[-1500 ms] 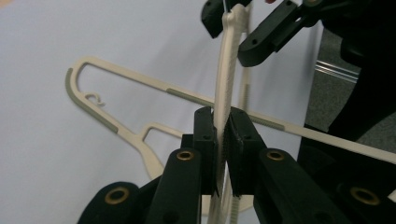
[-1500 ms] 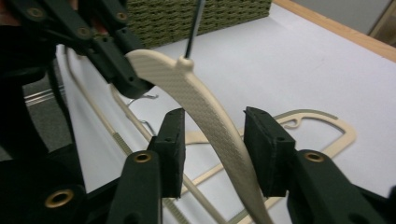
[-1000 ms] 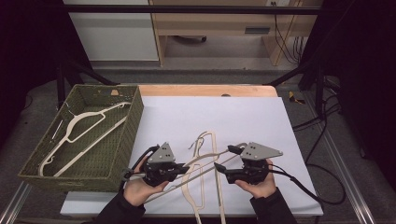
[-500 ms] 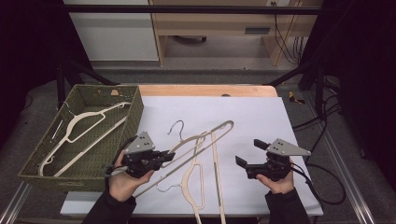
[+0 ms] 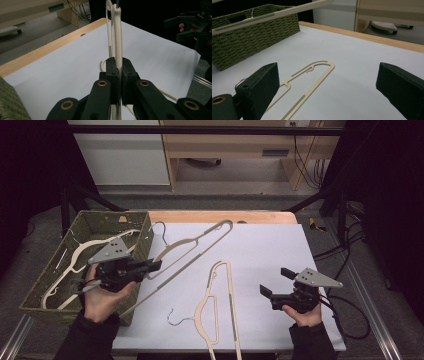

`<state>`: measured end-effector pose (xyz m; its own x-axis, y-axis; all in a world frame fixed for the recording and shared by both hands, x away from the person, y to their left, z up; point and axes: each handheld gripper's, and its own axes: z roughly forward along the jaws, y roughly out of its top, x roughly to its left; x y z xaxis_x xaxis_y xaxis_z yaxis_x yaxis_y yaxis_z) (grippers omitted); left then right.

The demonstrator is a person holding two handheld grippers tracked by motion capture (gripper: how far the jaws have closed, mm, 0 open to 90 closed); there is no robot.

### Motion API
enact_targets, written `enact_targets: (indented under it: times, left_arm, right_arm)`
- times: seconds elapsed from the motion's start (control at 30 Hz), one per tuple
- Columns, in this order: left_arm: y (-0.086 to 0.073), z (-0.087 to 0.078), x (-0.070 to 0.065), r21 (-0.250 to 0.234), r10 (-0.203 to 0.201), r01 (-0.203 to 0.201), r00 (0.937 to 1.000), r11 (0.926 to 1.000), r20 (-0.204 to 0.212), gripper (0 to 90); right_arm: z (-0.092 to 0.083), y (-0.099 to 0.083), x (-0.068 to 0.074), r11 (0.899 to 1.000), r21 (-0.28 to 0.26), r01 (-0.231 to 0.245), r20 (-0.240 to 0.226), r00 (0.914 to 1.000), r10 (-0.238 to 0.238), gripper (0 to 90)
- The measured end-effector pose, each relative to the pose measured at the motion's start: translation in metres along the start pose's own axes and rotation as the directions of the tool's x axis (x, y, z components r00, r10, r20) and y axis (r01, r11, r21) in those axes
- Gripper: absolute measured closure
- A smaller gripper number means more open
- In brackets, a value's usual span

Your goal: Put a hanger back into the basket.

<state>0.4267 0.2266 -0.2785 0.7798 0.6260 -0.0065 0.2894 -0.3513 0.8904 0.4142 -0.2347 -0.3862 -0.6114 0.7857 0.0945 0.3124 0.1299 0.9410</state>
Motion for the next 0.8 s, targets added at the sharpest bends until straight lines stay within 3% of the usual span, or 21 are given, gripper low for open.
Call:
enact_targets:
  times: [0.23,0.5,0.8]
  left_arm:
    - [0.007,-0.024,0.023,-0.026,-0.002,0.002,0.9998,0.9997,-0.017,86.1]
    - [0.012,-0.049,0.058,-0.04,-0.01,0.007,0.9965,0.9992,-0.083,86.1]
    - [-0.002,-0.071,0.105,-0.02,-0.028,0.025,0.988,0.9995,-0.152,86.1]
  right_arm:
    - [-0.003,0.0,-0.003,1.0,-0.009,-0.011,0.014,0.9998,0.011,3.8]
    - [-0.002,-0.001,-0.003,1.0,-0.004,-0.009,0.013,0.9999,0.009,3.8]
    - [0.0,-0.001,-0.003,1.0,-0.003,-0.008,0.018,0.9998,0.008,3.9]
